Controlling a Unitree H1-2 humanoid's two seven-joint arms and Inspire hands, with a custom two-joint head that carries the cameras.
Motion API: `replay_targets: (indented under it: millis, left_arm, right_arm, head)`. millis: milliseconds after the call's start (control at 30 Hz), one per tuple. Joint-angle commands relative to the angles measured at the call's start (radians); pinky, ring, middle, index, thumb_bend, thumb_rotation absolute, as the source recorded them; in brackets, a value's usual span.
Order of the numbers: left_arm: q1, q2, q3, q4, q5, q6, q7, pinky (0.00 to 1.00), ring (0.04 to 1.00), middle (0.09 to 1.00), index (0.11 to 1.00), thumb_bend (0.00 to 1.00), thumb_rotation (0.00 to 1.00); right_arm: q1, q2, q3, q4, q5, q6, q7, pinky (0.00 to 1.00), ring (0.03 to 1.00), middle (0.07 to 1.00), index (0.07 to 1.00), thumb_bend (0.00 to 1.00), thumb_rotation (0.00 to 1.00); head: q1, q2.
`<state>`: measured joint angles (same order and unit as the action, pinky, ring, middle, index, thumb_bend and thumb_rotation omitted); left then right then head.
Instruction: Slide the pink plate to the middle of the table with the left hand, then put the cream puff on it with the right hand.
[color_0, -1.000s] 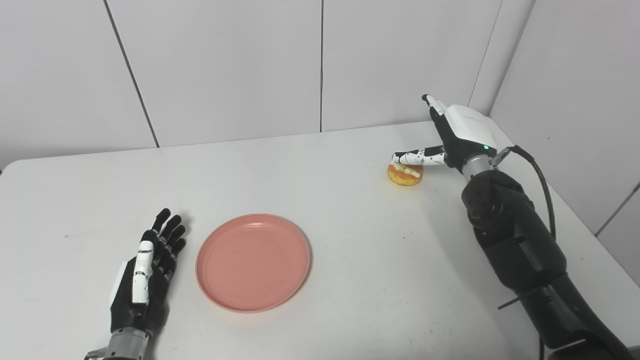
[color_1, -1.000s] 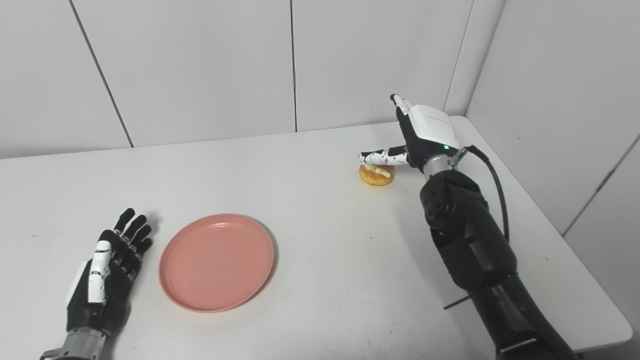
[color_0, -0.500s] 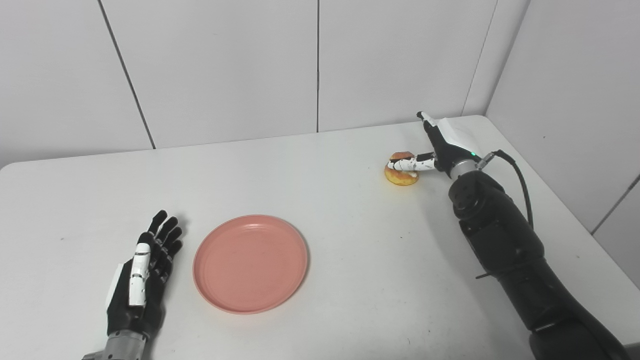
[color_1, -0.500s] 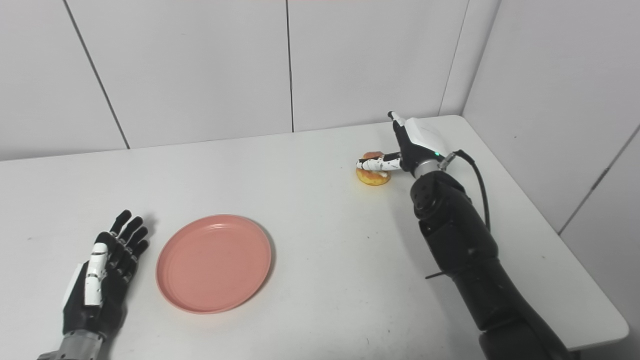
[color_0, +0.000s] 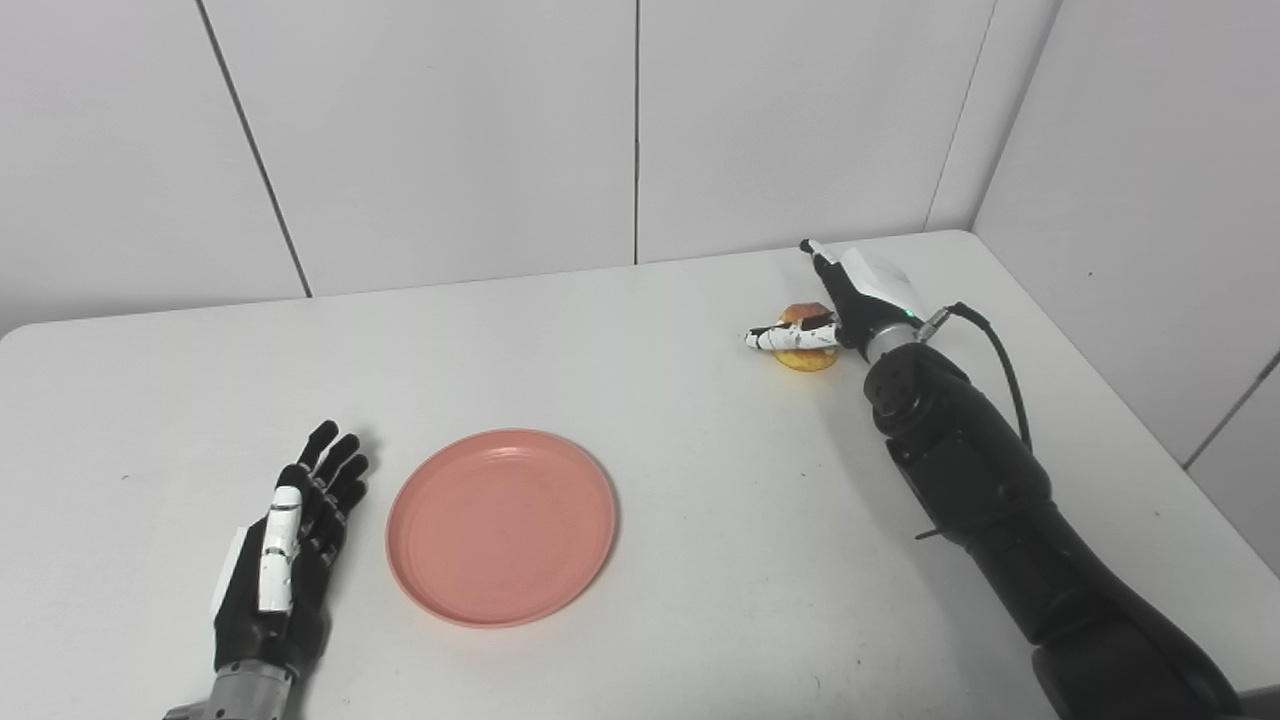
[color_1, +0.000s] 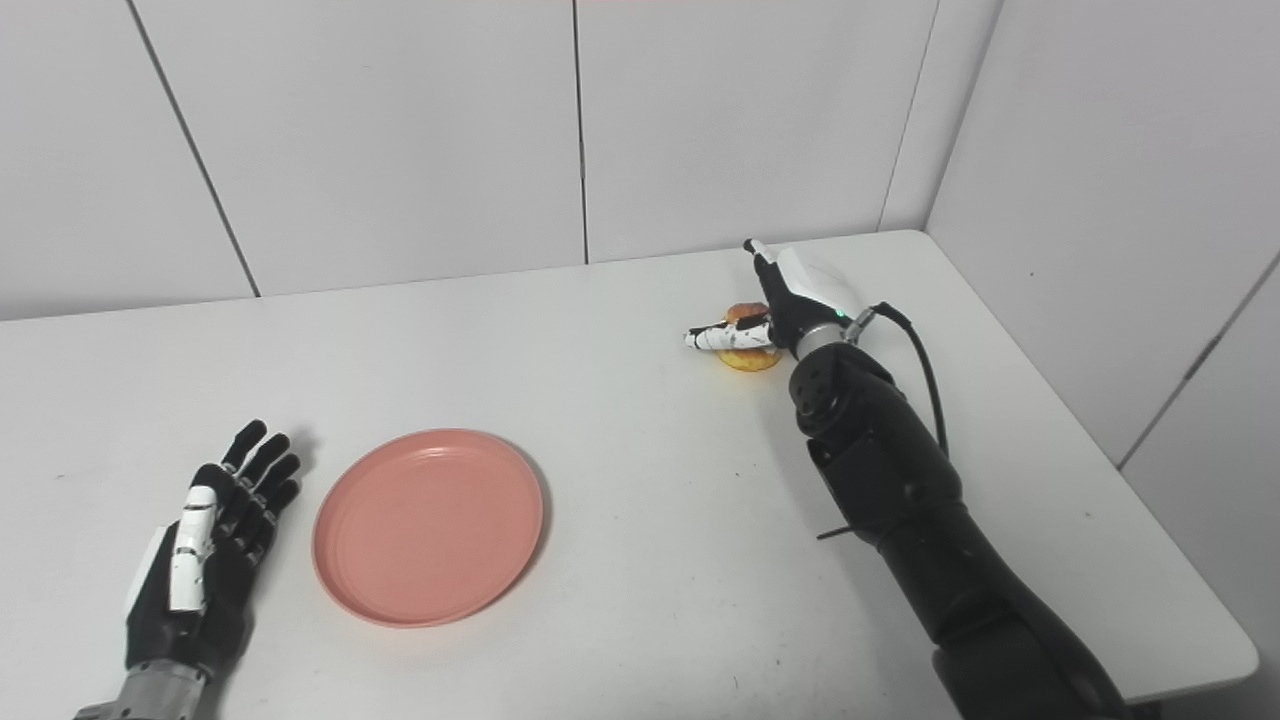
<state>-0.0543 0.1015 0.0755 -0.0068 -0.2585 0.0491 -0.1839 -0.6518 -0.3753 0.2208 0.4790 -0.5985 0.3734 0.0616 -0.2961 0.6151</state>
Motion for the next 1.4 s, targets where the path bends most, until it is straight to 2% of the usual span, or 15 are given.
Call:
replay_targets:
  millis: [0,200,367,433,633,767,1033,1133,1367]
  left_arm:
    - [0.029,0.006,-0.004,0.020,-0.011,0.017,-0.013,0.97,0.939,0.935,0.912,0.43,1.00]
    - [0.028,0.005,-0.004,0.022,-0.015,0.017,-0.017,0.98,0.944,0.939,0.916,0.44,1.00]
    - [0.028,0.005,-0.005,0.021,-0.015,0.016,-0.014,0.97,0.939,0.934,0.911,0.44,1.00]
    - [0.029,0.004,-0.006,0.014,-0.015,0.021,-0.011,0.97,0.936,0.931,0.908,0.45,1.00]
    - [0.033,0.006,-0.007,0.000,-0.009,0.029,-0.008,0.97,0.939,0.935,0.913,0.45,1.00]
    - [0.035,0.005,-0.008,-0.008,-0.007,0.035,-0.005,0.97,0.939,0.934,0.913,0.43,1.00]
    - [0.035,0.006,-0.009,-0.006,-0.012,0.038,-0.010,0.98,0.946,0.939,0.915,0.44,1.00]
    - [0.036,0.006,-0.009,-0.006,-0.011,0.035,-0.010,0.98,0.946,0.938,0.915,0.43,1.00]
    - [0.037,0.005,-0.010,-0.014,-0.012,0.041,-0.008,0.97,0.937,0.932,0.909,0.45,1.00]
  right_arm:
    - [-0.066,-0.023,0.007,-0.011,-0.006,-0.049,-0.014,0.72,0.864,0.944,0.945,0.91,0.51]
    - [-0.066,-0.033,0.032,-0.020,-0.012,-0.034,-0.001,0.72,0.863,0.948,0.943,0.91,0.53]
    - [-0.071,-0.040,0.035,-0.005,-0.003,-0.053,-0.008,0.75,0.872,0.941,0.941,0.92,0.50]
    - [-0.074,-0.044,0.037,0.000,-0.001,-0.049,0.000,0.78,0.890,0.947,0.945,0.92,0.48]
    - [-0.076,-0.052,0.036,0.015,0.010,-0.047,0.012,0.78,0.887,0.945,0.948,0.92,0.46]
    - [-0.079,-0.059,0.039,0.022,0.013,-0.030,0.030,0.79,0.907,0.957,0.954,0.89,0.40]
    - [-0.084,-0.070,0.054,0.046,0.010,-0.040,0.035,0.80,0.907,0.946,0.939,0.90,0.40]
    - [-0.087,-0.067,0.060,0.056,0.009,-0.045,0.029,0.80,0.898,0.936,0.930,0.91,0.40]
    - [-0.103,-0.058,0.083,0.096,-0.010,-0.040,0.018,0.72,0.854,0.895,0.888,0.92,0.40]
  head:
    - [0.002,0.000]
    - [0.004,0.003]
    - [0.004,0.006]
    - [0.005,0.008]
    - [0.006,0.012]
    - [0.008,0.016]
    - [0.010,0.021]
    - [0.010,0.023]
    - [0.013,0.026]
